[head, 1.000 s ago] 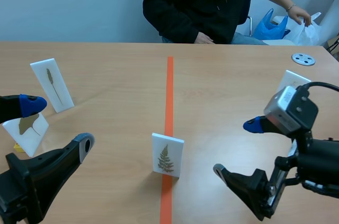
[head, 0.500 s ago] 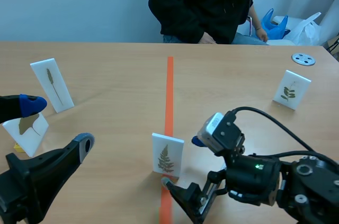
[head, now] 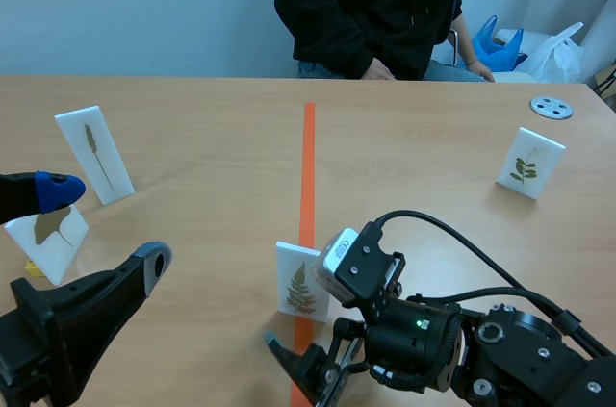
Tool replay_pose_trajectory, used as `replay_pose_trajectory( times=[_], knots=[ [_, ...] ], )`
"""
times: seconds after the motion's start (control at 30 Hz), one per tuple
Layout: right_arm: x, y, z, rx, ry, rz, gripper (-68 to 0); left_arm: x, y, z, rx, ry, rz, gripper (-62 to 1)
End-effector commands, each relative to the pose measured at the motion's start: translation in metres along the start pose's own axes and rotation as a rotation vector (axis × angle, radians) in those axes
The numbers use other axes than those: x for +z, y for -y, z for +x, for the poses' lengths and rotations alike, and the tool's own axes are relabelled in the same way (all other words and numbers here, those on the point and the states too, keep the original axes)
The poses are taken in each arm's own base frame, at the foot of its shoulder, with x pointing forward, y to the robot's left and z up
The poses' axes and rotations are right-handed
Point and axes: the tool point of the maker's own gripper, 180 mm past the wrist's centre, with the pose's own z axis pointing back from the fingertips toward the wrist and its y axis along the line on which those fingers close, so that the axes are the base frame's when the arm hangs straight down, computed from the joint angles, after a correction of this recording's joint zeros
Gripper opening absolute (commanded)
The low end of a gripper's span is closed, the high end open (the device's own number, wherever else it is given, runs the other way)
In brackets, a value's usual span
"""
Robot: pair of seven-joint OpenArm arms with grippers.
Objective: Sort the leaf by its shape. The table is split by an orange tape line. A compound leaf with several leaflets goes to the left side, a simple leaf with one blade goes to the right side. Return to the home posture when a red brick is placed on the table.
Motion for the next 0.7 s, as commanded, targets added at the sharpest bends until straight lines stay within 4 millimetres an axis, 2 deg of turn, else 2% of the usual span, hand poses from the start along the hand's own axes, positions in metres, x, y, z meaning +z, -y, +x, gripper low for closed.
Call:
replay_pose_trajectory(
  times=[0.0,0.37,0.47,0.67],
  knots=[
    [-0.001,0.012,0.014,0.02,0.045,-0.026,-29.7,-0.001,0.0,0.006,0.004,0.023,0.0,1.4],
    [-0.001,0.014,0.013,0.022,0.041,-0.03,-65.5,-0.001,0.0,0.006,0.004,0.023,0.0,1.4],
    [-0.001,0.016,0.016,0.024,0.05,-0.035,-66.2,-0.001,0.0,0.006,0.004,0.023,0.0,1.4],
    [0.01,0.037,0.036,0.049,0.098,-0.069,-66.2,-0.001,0.0,0.005,0.004,0.022,0.0,1.4]
  ],
)
